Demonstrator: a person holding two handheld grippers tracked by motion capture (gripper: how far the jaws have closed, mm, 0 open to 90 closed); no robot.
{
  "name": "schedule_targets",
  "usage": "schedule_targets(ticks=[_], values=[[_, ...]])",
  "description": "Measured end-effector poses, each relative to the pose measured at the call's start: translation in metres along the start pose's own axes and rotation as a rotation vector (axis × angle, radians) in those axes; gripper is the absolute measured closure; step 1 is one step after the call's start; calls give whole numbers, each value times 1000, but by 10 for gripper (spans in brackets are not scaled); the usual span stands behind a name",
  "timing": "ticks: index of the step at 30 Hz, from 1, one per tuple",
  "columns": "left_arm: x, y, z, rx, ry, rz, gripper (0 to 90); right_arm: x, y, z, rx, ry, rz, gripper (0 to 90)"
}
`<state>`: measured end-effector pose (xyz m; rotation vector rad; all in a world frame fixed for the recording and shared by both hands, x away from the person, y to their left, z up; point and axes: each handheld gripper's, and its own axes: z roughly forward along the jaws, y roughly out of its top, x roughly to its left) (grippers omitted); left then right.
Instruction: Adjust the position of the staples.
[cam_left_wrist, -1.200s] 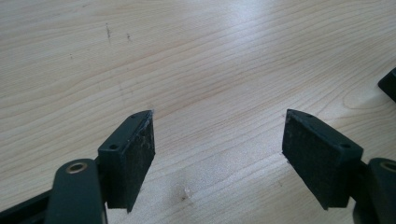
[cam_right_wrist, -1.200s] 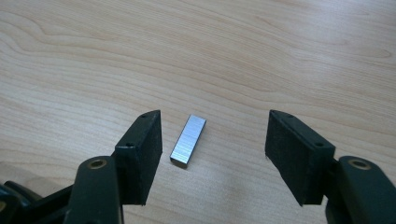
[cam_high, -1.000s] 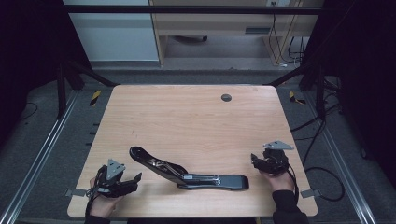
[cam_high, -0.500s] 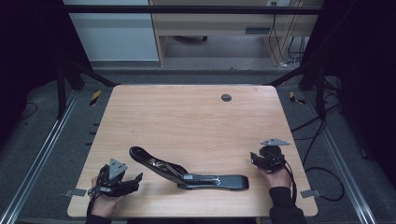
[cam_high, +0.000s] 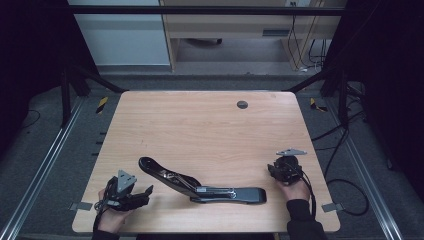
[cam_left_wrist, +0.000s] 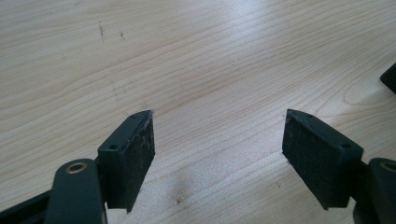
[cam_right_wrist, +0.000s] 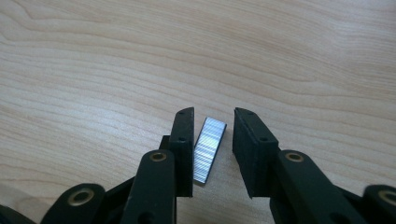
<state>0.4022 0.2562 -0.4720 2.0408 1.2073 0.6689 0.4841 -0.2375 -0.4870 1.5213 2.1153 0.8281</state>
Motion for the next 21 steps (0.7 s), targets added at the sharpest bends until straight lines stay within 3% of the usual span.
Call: schedule_targets(ticks=[9, 13, 16, 17, 18, 21], values=[[0, 0, 0, 3, -1, -2, 248, 1, 0, 1, 15, 8, -12, 776], [0, 0, -1, 2, 0, -1, 249, 1, 0, -2, 3, 7, -55, 777], [0, 0, -1, 2, -1, -2, 249, 0, -1, -10, -18, 48, -80, 777], [0, 0, -1, 2, -1, -1, 249, 0, -2, -12, -9, 76, -72, 777], [0, 0, -1, 2, -1, -1, 250, -1, -5, -14, -10, 80, -98, 777], [-1, 0, -1, 2, 0, -1, 250, -3, -12, -18, 4, 110, -115, 777]])
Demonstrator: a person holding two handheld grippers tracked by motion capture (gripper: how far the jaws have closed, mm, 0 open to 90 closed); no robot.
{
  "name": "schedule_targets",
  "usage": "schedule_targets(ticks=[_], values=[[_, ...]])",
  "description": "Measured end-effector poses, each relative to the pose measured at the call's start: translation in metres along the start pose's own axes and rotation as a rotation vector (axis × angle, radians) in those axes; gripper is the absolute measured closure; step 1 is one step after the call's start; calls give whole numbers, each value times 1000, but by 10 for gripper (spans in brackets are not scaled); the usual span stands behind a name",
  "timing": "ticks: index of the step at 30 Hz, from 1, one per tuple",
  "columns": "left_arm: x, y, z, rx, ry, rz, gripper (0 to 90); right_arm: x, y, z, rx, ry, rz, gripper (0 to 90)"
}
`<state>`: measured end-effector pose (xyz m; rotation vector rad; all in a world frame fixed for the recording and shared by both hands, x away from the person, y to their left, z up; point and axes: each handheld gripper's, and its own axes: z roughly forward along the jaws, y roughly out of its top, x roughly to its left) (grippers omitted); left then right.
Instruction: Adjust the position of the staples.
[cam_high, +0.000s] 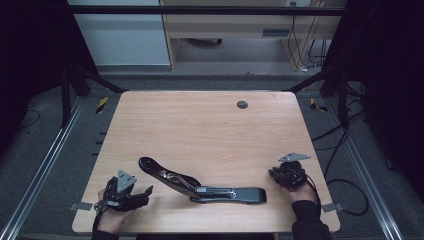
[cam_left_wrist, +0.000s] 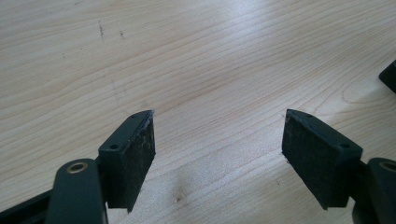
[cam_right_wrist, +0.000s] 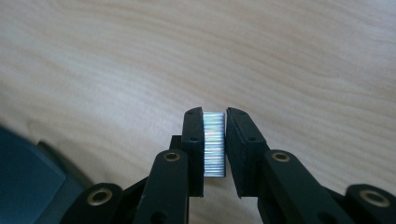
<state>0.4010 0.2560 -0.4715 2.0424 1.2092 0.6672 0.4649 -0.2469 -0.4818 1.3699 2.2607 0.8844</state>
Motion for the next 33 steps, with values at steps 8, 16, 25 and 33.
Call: schedule_targets(ticks=[8, 16, 25, 33], values=[[-1, 0, -1, 7, -1, 13, 251, -3, -15, -6, 28, 28, -19, 776], [0, 0, -1, 11, -3, 9, 251, -2, -11, -8, 32, 6, -15, 696], [0, 0, -1, 14, -3, 10, 250, 0, -7, -10, 52, 9, 90, 705], [0, 0, -1, 16, -4, 10, 250, 2, -7, -6, 75, -14, 67, 742]])
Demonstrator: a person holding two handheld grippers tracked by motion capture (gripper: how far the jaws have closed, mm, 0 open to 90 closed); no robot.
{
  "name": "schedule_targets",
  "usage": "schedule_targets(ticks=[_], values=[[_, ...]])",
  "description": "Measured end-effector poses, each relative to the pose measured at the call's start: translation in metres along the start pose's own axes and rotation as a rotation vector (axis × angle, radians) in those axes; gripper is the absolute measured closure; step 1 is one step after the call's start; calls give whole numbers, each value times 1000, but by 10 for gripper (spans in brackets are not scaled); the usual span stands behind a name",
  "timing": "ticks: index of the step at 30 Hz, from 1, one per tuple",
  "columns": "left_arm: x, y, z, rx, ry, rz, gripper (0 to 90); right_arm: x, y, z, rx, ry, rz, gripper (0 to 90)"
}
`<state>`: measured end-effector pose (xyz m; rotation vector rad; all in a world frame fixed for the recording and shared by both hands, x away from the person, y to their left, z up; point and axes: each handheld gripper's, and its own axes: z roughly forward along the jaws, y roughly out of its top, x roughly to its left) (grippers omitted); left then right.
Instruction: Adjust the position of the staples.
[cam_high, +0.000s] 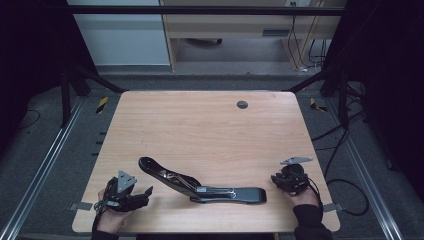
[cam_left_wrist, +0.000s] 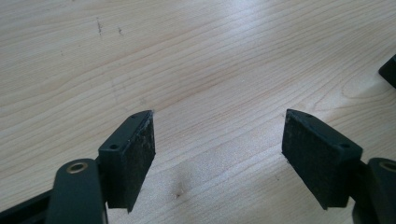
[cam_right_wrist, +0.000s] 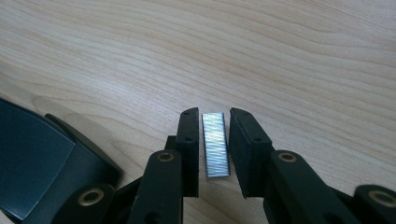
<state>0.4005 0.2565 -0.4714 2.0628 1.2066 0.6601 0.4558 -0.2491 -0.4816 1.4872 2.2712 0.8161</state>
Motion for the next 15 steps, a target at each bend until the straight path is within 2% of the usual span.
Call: schedule_targets(ticks=[9, 13, 15], values=[[0, 0, 0, 1, -1, -1, 250, 0, 0, 1, 10, -10, -12, 776], [0, 0, 0, 1, -1, -1, 250, 0, 0, 1, 5, -10, -26, 777], [0, 0, 0, 2, -1, 0, 250, -1, 1, -2, -14, 2, -37, 777]])
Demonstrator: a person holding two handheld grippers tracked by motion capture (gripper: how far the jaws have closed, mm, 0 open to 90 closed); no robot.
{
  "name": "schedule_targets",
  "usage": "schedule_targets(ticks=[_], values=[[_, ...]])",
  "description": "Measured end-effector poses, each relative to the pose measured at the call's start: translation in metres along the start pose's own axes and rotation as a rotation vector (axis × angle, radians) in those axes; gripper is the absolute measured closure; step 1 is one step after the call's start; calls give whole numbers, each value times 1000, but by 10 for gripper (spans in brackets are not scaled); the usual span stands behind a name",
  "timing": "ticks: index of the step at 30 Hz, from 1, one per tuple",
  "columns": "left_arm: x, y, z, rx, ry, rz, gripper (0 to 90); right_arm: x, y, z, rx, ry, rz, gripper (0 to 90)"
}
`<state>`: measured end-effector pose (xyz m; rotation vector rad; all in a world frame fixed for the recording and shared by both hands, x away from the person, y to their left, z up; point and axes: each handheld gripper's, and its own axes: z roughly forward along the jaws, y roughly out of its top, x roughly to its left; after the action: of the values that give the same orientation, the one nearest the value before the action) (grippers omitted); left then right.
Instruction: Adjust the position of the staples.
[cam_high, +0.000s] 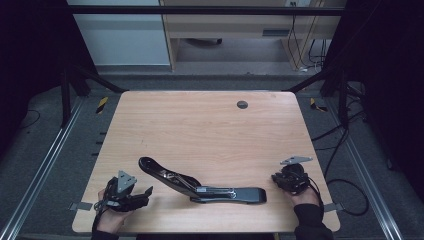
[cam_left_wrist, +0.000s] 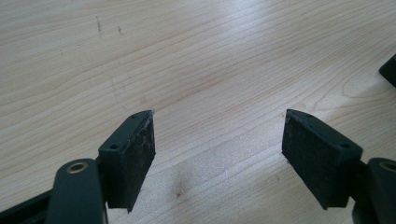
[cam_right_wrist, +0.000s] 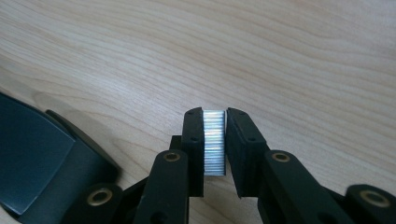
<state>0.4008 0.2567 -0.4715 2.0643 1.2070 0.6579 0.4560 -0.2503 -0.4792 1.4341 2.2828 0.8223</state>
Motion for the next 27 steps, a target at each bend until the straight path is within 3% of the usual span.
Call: schedule_targets(ticks=[10, 16, 27], values=[[0, 0, 1, 3, -3, 1, 251, 0, 8, -15, -73, 52, -36, 776], [0, 0, 1, 2, -3, -1, 251, 4, 16, -21, -119, 87, -116, 777], [1, 0, 1, 7, -6, -5, 251, 18, 32, -26, -169, 140, -218, 778]])
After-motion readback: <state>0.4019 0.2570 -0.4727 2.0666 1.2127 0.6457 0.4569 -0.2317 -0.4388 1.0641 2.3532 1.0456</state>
